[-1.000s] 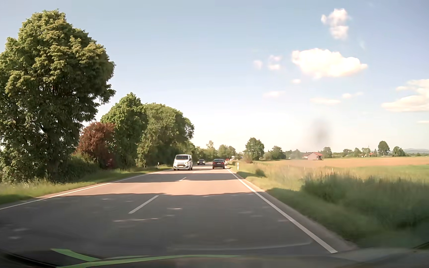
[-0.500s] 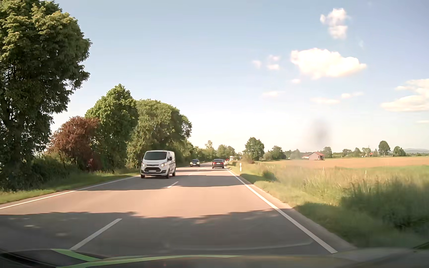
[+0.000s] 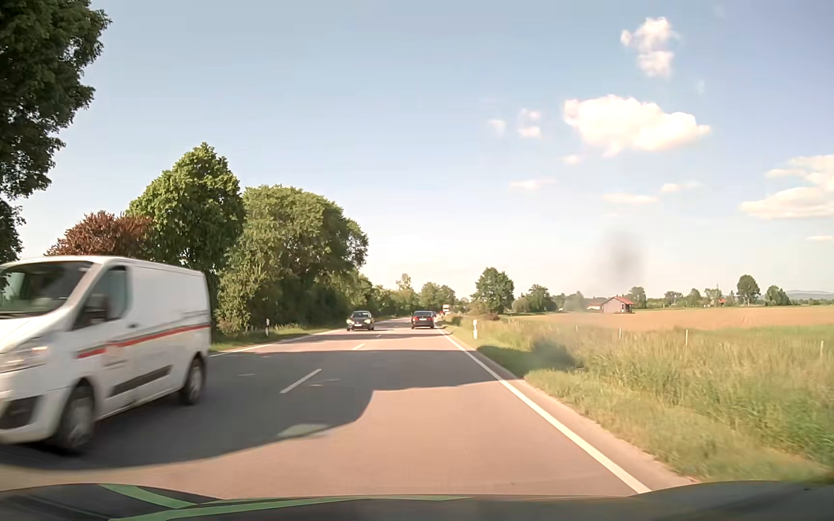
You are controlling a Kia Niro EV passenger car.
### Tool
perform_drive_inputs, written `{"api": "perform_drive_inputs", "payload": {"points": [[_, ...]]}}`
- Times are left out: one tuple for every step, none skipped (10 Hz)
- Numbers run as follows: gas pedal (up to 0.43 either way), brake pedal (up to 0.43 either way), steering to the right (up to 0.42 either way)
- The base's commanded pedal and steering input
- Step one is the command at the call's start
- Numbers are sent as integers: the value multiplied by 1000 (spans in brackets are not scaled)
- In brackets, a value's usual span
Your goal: Follow the waypoints while adhering to traffic rules and regulations
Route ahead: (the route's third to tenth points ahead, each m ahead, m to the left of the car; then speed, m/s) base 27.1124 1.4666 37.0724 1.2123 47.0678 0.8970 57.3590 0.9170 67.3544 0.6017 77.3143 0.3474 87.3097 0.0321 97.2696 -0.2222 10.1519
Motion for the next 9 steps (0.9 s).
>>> {"api": "perform_drive_inputs", "payload": {"points": [[130,0,-1],[130,0,-1],[130,0,-1],[130,0,-1],[130,0,-1],[130,0,-1],[130,0,-1],[130,0,-1],[130,0,-1]]}}
